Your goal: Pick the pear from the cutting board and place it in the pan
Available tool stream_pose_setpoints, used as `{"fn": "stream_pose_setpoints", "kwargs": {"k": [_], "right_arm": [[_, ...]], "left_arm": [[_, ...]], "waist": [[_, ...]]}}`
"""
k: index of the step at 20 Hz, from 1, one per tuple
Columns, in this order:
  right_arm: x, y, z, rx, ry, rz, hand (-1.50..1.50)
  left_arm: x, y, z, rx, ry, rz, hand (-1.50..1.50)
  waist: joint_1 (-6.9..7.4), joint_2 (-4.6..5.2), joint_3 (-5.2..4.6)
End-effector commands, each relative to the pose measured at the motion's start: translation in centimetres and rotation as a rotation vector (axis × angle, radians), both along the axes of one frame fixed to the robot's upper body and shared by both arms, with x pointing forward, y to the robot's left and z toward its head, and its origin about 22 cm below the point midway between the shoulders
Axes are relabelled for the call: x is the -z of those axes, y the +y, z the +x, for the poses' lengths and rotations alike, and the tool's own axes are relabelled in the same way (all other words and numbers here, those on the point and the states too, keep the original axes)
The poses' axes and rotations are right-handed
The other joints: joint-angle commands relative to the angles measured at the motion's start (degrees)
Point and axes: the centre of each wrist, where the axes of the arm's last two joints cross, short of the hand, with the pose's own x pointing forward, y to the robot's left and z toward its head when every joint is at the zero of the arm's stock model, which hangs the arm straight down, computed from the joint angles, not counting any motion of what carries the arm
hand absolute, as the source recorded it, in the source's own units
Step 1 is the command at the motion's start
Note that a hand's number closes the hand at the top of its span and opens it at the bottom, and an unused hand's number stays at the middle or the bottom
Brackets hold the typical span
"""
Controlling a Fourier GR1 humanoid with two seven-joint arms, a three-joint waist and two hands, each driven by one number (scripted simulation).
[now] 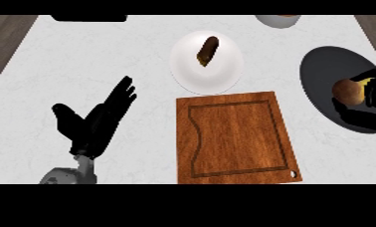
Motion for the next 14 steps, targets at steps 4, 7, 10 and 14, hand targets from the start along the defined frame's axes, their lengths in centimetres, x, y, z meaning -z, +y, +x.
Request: {"fn": "stream_pose_setpoints", "kwargs": {"k": [4, 7, 10, 14], "right_arm": [[2.9, -2.0, 5.3, 0.102, -0.075, 0.062, 1.5], [2.2, -2.6, 7.9, 0.12, -0.081, 0.082, 1.5], [3.0, -4.7, 7.7, 0.129, -0.076, 0.074, 1.5], [1.5, -5.2, 9.1, 0.135, -0.069, 0.074, 1.5]], "left_arm": [[0.0, 1.4, 2.2, -0.008, -0.014, -0.012, 0.0], [0.0, 0.5, -0.3, 0.046, -0.013, -0.001, 0.0], [0.2, -0.9, 0.1, 0.031, -0.013, 0.004, 0.0], [1.3, -0.5, 1.4, 0.031, -0.007, 0.001, 0.0]], "waist": [[0.39, 0.3, 0.01], [1.51, 0.36, 0.06], [1.54, 0.58, 0.11], [1.65, 0.85, 0.1]]}}
